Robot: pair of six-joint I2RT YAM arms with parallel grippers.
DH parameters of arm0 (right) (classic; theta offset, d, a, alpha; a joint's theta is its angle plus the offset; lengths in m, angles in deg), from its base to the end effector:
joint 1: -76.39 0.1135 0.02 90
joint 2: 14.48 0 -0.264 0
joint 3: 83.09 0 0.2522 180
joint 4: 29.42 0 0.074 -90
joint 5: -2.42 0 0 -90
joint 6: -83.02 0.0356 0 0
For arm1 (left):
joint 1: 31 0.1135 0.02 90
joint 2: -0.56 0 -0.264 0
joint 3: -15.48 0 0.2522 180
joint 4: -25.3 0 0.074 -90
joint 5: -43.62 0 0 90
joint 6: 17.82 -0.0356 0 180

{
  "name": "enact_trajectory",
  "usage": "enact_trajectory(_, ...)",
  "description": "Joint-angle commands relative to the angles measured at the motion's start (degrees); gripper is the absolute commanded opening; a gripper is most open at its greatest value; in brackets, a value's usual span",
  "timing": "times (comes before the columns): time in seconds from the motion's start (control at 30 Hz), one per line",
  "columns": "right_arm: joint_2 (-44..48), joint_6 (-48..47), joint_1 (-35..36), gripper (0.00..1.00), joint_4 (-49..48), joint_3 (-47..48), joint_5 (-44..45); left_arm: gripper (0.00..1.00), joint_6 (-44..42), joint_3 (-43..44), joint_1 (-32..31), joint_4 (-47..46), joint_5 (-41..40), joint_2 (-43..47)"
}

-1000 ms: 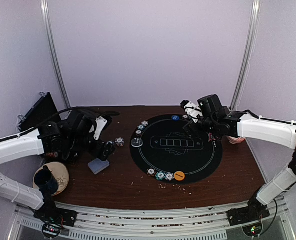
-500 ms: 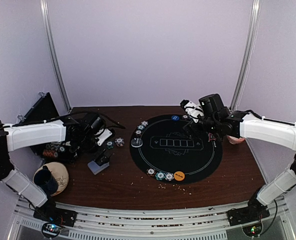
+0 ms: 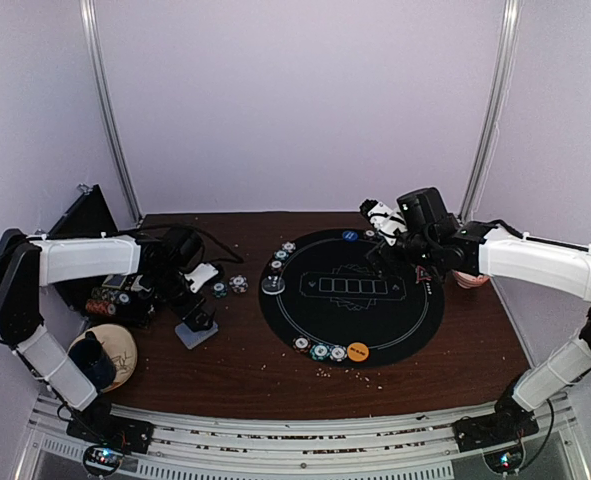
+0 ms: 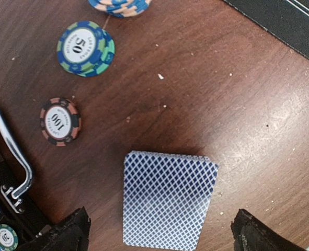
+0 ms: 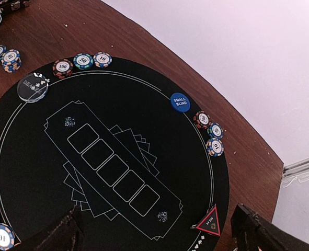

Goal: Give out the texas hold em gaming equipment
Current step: Adjust the face-down deck piles at the center of the board.

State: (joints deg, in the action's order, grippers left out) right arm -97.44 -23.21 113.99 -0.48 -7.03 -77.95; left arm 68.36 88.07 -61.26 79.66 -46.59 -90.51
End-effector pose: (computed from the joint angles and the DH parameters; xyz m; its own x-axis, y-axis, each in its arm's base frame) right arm 0.2623 0.1945 0.2813 -0.3073 -0.5845 -0.7510 -0.6041 0.7296 -0.3206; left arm 0.2561 -0.1493 0.1928 -0.7900 0.5380 -0.2942 0.5569 0.8303 0.0232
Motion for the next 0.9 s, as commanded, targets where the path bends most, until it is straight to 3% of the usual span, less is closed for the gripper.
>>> enact_trajectory(0.0,1.8,0.6,0.2,1.0,-0.4,0.9,0.3,0.98,-0.7,0.8,0.9,-0.5,1.8,-2.0)
enact_trajectory(0.4,2.2,0.7,0.2,1.0,-0.5,0.8,-0.2,0.98,-1.4,1.3,3.8,-1.1,2.3,-7.0)
enact_trajectory(0.87,2.5,0.8,0.2,1.0,-0.7,0.8,-0.1,0.98,-0.8,0.3,4.0,-1.1,4.0,-4.5)
